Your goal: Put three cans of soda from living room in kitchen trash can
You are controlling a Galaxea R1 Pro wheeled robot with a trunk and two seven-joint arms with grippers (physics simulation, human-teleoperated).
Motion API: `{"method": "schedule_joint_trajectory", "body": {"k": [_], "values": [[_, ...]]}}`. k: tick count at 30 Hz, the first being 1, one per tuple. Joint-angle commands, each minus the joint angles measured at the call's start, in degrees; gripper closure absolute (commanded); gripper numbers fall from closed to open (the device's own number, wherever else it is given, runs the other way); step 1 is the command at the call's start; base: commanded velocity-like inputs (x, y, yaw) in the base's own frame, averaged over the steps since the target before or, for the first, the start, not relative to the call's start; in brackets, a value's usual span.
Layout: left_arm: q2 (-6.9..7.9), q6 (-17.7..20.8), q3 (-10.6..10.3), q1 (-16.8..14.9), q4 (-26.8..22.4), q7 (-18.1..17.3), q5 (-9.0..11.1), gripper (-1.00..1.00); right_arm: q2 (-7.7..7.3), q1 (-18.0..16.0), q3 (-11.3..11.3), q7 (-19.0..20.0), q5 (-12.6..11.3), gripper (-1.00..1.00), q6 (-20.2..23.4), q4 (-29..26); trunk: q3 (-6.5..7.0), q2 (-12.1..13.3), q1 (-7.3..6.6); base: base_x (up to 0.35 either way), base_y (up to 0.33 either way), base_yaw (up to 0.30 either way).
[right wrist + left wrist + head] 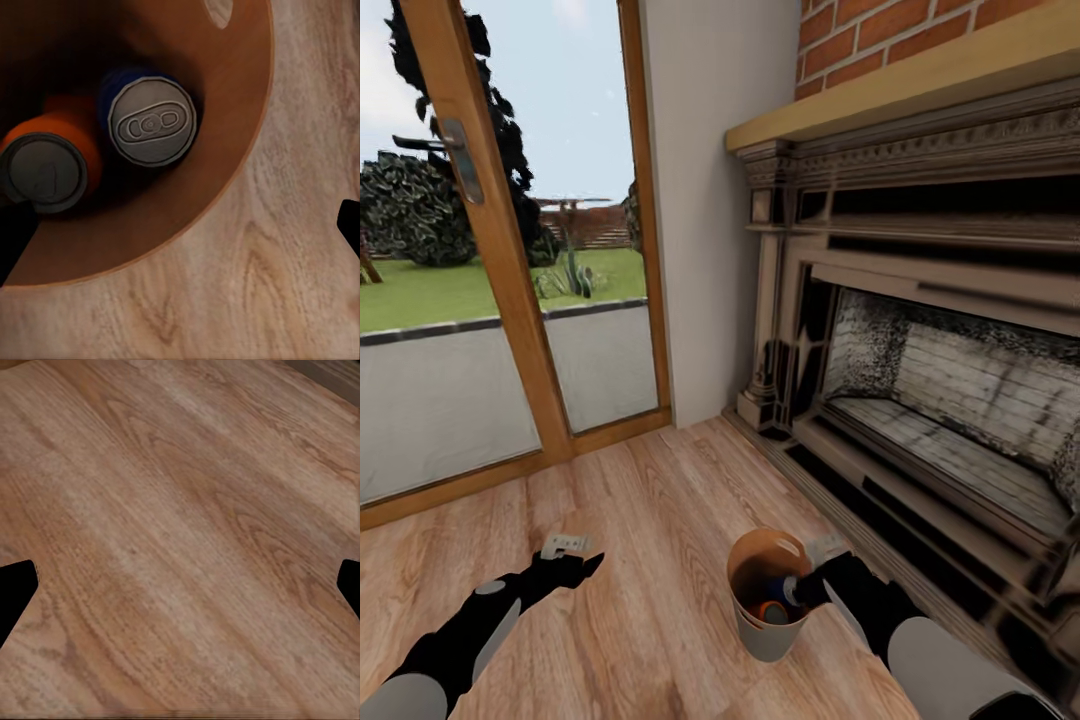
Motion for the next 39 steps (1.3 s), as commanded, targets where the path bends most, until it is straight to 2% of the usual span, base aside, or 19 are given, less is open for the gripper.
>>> {"method": "schedule_joint_trajectory", "body": {"k": [1, 6, 7, 9, 18, 20, 22, 25, 29, 35, 39], "values": [[0.0, -0.64, 0.0, 0.06, 0.91, 0.04, 0.01, -1.0, -0.01, 0.41, -0.01, -0.05, 0.01, -1.0, -0.57, 0.01, 0.23, 0.02, -0.02, 0.0, 0.0, 0.0], [0.02, -3.26, 0.0, 0.25, 4.32, 0.19, 0.03, -1.0, -1.05, 2.54, -0.07, -0.14, -0.06, -1.0, -4.31, 0.04, 1.34, 0.08, -0.15, 0.0, 0.0, 0.0], [0.02, -5.36, 0.0, 0.35, 6.43, 0.2, 0.03, -1.0, -1.96, 3.89, -0.08, -0.03, -0.14, -1.0, -7.08, 0.05, 1.56, 0.1, -0.18, 0.0, 0.0, 0.0], [0.01, -8.3, 0.0, 0.63, 9.77, 0.21, 0.03, -1.0, -2.61, 5.44, -0.11, 0.05, -0.18, -1.0, -10.14, 0.08, 1.95, 0.65, -0.49, 0.0, 0.0, 0.0], [0.05, -12.89, 0.0, 1.44, 14.55, 0.28, 0.03, -1.0, -3.99, 8.67, -0.36, 0.13, -0.22, -1.0, -14.37, 0.0, 3.56, 4.26, -2.47, 0.0, 0.0, 0.0], [0.09, -14.55, 0.0, 2.2, 15.73, 0.29, 0.04, -1.0, -4.38, 10.03, -1.46, 0.09, -0.2, -1.0, -16.47, 0.0, 3.92, 5.06, -2.91, 0.0, 0.0, 0.0], [0.22, -18.03, 0.07, 4.0, 18.13, 0.3, 0.1, -1.0, -4.79, 12.89, -3.98, 0.02, -0.14, -1.0, -20.36, 0.03, 4.28, 5.86, -3.35, 0.0, 0.0, 0.0], [0.28, -19.83, 0.12, 5.19, 19.08, 0.33, 0.11, -1.0, -4.88, 13.74, -4.34, -0.07, -0.13, -1.0, -21.61, 0.09, 4.82, 7.06, -4.01, 0.0, 0.0, 0.0], [0.52, -23.26, 0.25, 8.6, 20.2, 0.37, 0.12, -1.0, -4.95, 16.02, -4.93, -0.2, -0.13, -1.0, -24.84, 0.11, 5.54, 8.67, -4.88, 0.0, 0.0, 0.0], [0.64, -26.11, 0.39, 11.3, 21.46, 0.48, 0.28, -1.0, -5.06, 18.04, -5.6, -0.23, -0.13, -1.0, -27.07, 0.13, 6.61, 11.07, -6.2, 0.0, 0.0, 0.0], [0.68, -30.32, 0.42, 12.84, 24.52, 0.96, 0.38, -1.0, -5.82, 20.01, -5.84, -0.24, -0.2, -1.0, -29.32, 0.16, 7.33, 12.68, -7.08, 0.0, 0.0, 0.0]]}}
